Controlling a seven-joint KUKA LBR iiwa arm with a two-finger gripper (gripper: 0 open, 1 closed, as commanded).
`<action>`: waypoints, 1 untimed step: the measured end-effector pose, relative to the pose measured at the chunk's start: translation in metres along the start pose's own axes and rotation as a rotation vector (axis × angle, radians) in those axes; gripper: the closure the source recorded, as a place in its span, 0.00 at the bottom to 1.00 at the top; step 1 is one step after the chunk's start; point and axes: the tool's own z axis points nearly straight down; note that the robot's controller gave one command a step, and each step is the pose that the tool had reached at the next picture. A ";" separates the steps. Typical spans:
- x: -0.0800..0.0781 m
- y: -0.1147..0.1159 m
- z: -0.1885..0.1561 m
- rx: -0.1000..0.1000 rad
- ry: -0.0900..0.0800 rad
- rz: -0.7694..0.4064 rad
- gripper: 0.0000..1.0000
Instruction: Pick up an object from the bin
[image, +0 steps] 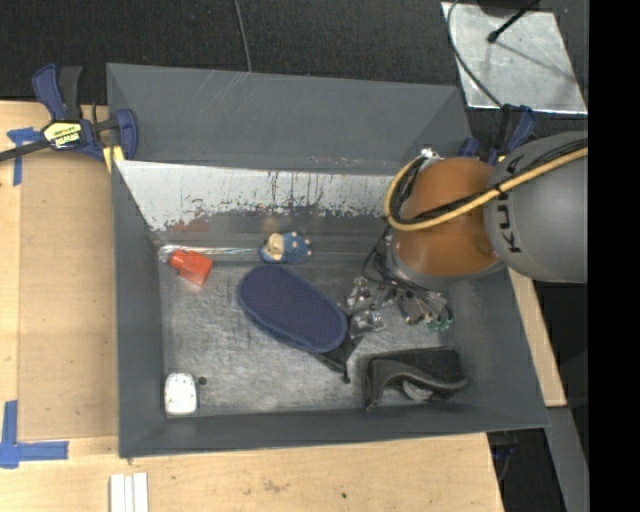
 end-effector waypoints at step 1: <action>-0.041 -0.010 0.004 -0.007 0.027 -0.093 1.00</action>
Offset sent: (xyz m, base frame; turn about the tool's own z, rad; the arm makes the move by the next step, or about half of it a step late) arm 0.0406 0.0006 -0.0075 -0.0919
